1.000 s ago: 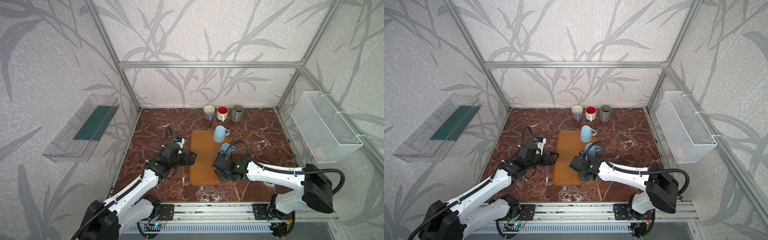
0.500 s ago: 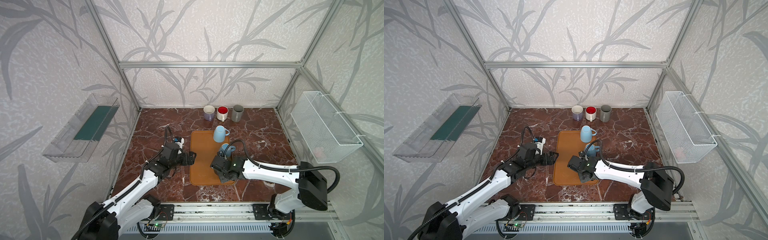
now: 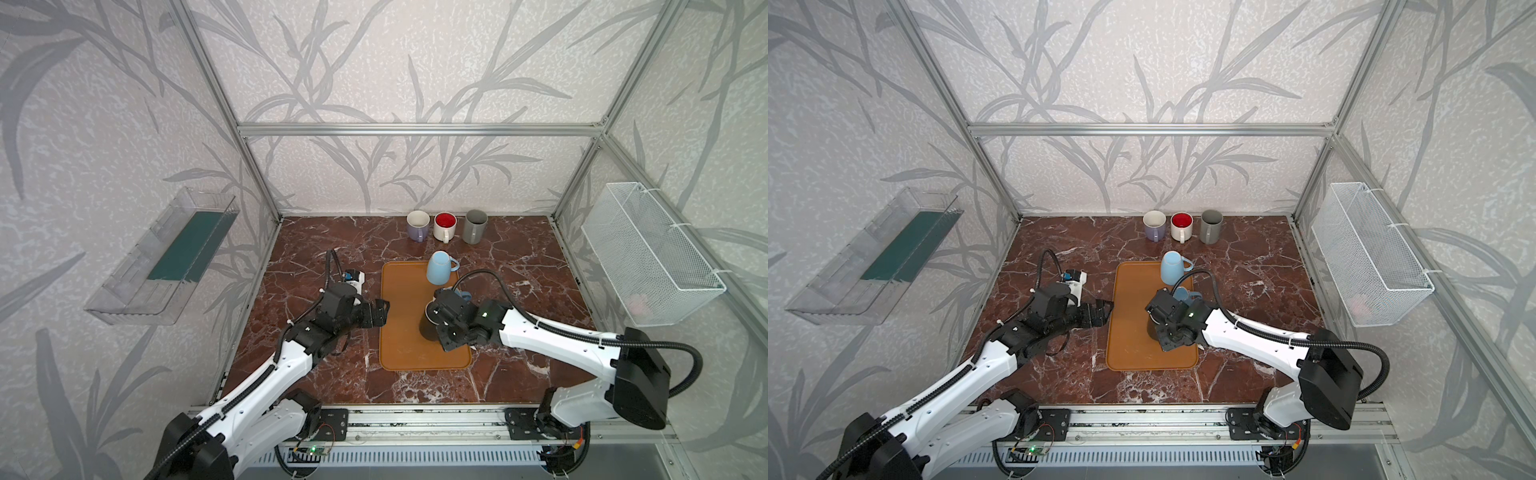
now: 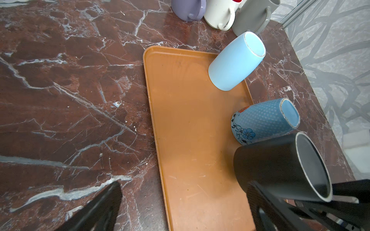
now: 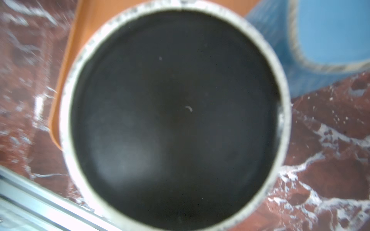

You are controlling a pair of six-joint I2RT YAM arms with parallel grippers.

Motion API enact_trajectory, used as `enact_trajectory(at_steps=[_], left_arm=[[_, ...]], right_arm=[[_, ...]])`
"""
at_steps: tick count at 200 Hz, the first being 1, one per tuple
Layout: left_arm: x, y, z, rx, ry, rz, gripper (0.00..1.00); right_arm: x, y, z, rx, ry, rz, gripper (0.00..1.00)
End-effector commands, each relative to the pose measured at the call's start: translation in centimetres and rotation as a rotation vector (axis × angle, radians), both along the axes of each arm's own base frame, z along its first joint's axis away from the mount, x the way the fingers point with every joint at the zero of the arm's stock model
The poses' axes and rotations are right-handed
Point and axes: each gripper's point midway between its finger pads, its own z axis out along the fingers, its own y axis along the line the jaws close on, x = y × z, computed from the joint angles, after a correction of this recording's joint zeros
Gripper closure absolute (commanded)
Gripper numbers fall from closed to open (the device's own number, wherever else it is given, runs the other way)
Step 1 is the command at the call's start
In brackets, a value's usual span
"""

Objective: Turn the mug right side up
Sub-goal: 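Lower the right gripper and close it on the black mug, then lift and tilt the black mug with the right gripper while the left gripper approaches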

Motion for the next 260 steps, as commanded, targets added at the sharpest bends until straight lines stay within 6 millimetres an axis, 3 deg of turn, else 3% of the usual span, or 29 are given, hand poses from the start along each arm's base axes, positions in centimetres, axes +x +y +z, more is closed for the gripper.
enact_trajectory(at_steps=[1, 131, 218, 260], left_arm=[[0.3, 0.2, 1.7, 0.002, -0.035, 0.011, 0.01], [-1.3, -2.7, 5.0, -0.175, -0.041, -0.118, 0.01], [-2.2, -5.7, 6.4, -0.359, -0.024, -0.245, 0.05], [-2.1, -5.6, 8.0, -0.469, -0.075, -0.273, 0.07]], right_arm=[[1.7, 2.7, 3.8, 0.235, -0.064, 0.05, 1.0], [8.0, 5.8, 9.4, 0.776, -0.155, 0.183, 1.0], [9.8, 8.1, 12.9, 0.974, -0.175, 0.269, 1.0], [9.8, 8.8, 15.2, 1.05, -0.171, 0.296, 1.0]])
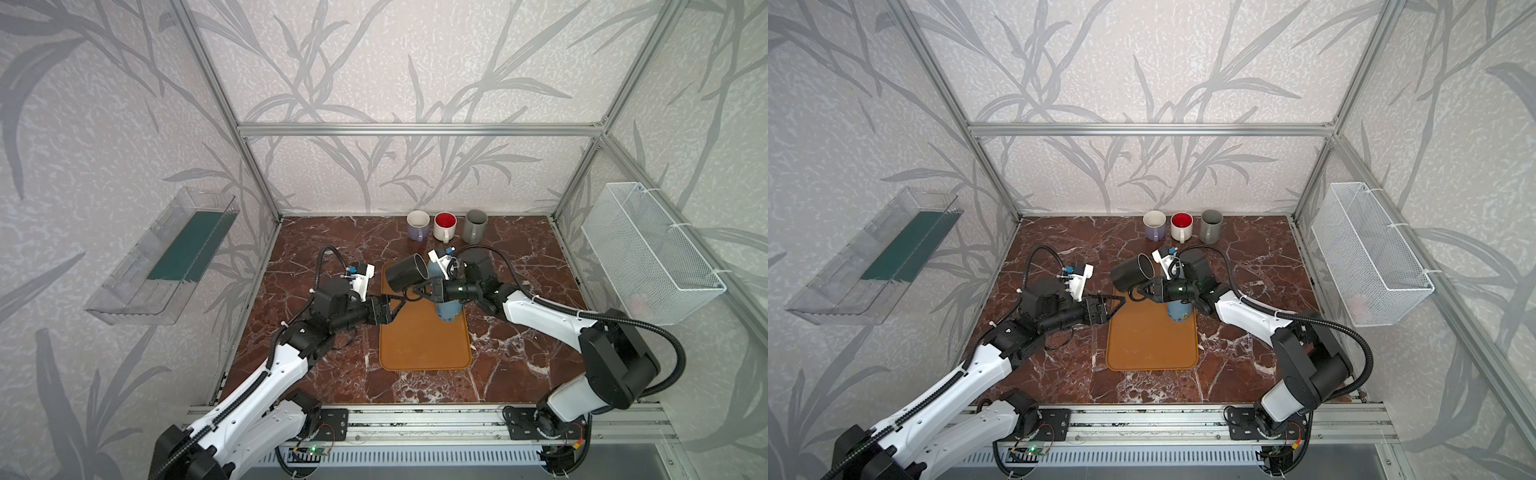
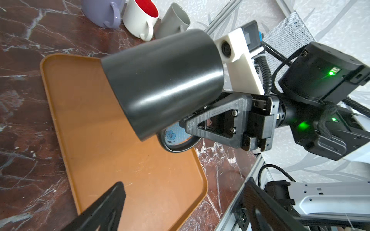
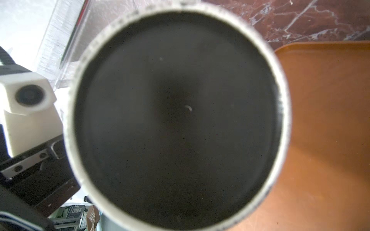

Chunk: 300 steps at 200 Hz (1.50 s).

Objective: Turn the mug right side up
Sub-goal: 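Lift and tilt the black mug with the right gripper while the left gripper approaches, then close the left gripper on the black mug while the right gripper holds it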

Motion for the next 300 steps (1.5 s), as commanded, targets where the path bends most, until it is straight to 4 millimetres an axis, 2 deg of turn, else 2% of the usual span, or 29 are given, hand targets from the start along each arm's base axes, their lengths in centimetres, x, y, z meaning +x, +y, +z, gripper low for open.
enact_trajectory(at_steps=[1, 25, 67, 105, 108, 127, 223, 254, 280, 300], left_arm=[[-0.1, -0.3, 1.9, -0.114, -0.038, -0.03, 0.07], [0.3, -0.1, 2.8, -0.195, -0.04, -0.04, 0.08], [0.8, -0.5, 4.4, -0.301, -0.07, -0.087, 0.13], [1.0, -0.7, 5.4, -0.332, -0.101, -0.113, 0.18], [1.0, -0.7, 5.5, -0.334, -0.104, -0.115, 0.18], [1.2, -0.7, 5.8, -0.343, -0.114, -0.118, 0.2], [2.4, 0.2, 6.5, -0.407, -0.149, -0.109, 0.27], [2.7, 0.3, 7.5, -0.43, -0.173, -0.115, 0.29], [3.1, 0.2, 8.2, -0.442, -0.186, -0.123, 0.35], [3.3, 0.3, 8.5, -0.455, -0.194, -0.125, 0.45]], right_arm=[[0.6, 1.4, 7.2, 0.175, -0.161, 0.059, 1.0], [0.5, 1.7, 8.8, 0.228, -0.167, 0.08, 1.0], [0.2, 2.0, 10.3, 0.298, -0.16, 0.104, 1.0], [0.1, 2.3, 11.0, 0.351, -0.138, 0.12, 1.0], [0.0, 2.3, 11.6, 0.369, -0.159, 0.125, 1.0], [0.0, 2.5, 12.1, 0.411, -0.147, 0.137, 1.0], [-0.7, 3.3, 13.1, 0.508, -0.126, 0.176, 1.0], [-1.2, 3.7, 13.0, 0.511, -0.126, 0.188, 1.0], [-1.4, 4.2, 12.7, 0.517, -0.12, 0.176, 1.0], [-1.7, 4.5, 12.8, 0.532, -0.127, 0.164, 1.0]])
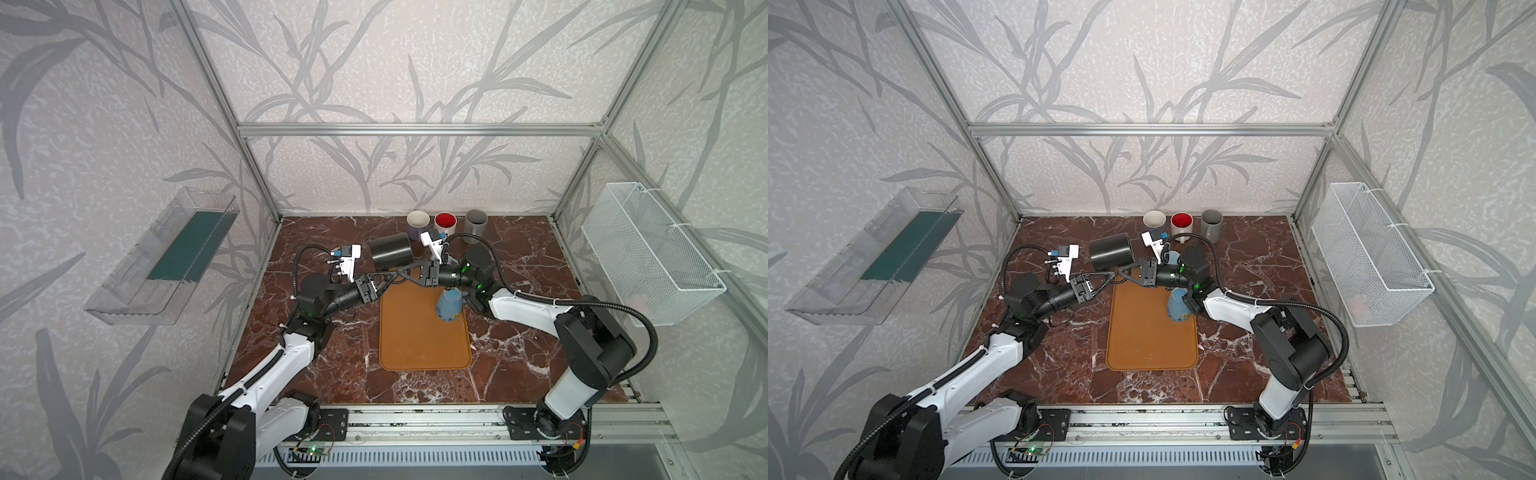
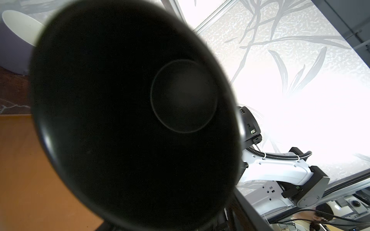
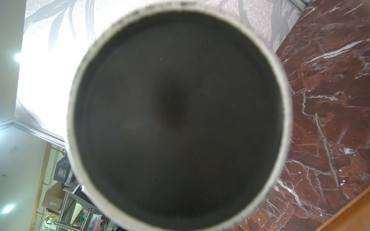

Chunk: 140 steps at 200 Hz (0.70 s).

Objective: Turn the mug right side up
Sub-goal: 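Close the left gripper on the black mug while the right gripper holds it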

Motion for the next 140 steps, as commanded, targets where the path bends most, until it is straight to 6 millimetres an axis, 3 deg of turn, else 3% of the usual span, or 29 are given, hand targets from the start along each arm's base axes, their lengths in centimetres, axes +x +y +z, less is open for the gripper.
enact_trajectory(at_steps=[1, 25, 99, 140], left_arm=[[-0.1, 0.0, 2.5, -0.043, -0.076, -0.023, 0.46], [0.1, 0.2, 2.7, -0.054, -0.083, -0.015, 0.61], [0.1, 0.9, 3.5, -0.07, -0.11, 0.004, 0.82], [0.3, 1.0, 3.3, -0.07, -0.098, 0.013, 1.0]], right_arm=[[-0.8, 0.2, 4.1, 0.117, -0.154, -0.012, 1.0], [-0.7, 0.2, 4.2, 0.132, -0.16, -0.038, 1.0], [-1.0, 0.6, 4.2, 0.144, -0.162, -0.046, 1.0], [-1.3, 0.7, 4.3, 0.153, -0.164, -0.036, 1.0]])
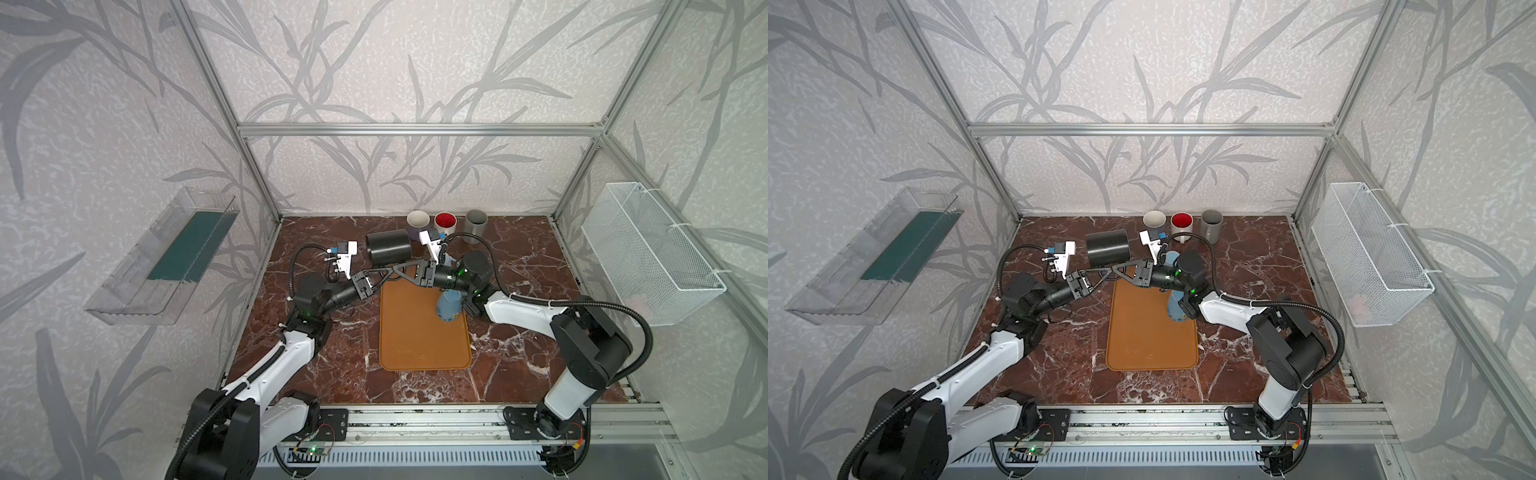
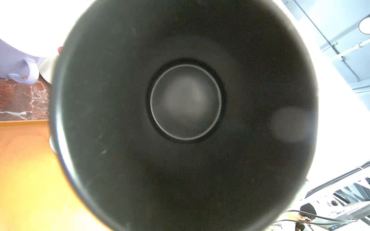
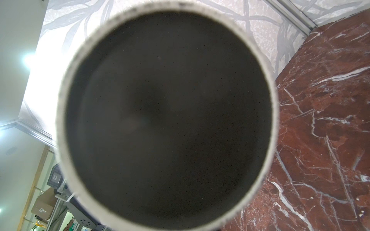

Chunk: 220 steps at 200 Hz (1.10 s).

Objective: Turn the mug right side up
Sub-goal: 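Close the left gripper on the black mug while the right gripper holds it, then open and withdraw the right gripper while the left gripper holds the black mug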

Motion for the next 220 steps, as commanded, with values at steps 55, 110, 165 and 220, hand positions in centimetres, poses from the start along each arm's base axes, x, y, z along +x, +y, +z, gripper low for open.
enact_trajectory(at_steps=[55, 110, 165, 220], left_arm=[[-0.4, 0.7, 3.1, -0.059, -0.1, 0.007, 1.0], [-0.7, 1.2, 4.3, -0.104, -0.129, 0.011, 1.0], [-0.5, 1.5, 4.2, -0.111, -0.12, 0.021, 1.0], [0.2, 1.6, 2.9, -0.041, -0.093, 0.045, 1.0]], right_arm=[[-1.1, -0.5, 2.5, 0.087, -0.111, -0.01, 0.86], [-0.8, -0.8, 1.9, 0.084, -0.098, -0.035, 0.74], [-0.7, -1.3, 1.7, 0.071, -0.102, -0.047, 0.71], [0.0, -3.8, 0.9, 0.005, -0.114, -0.116, 0.71]])
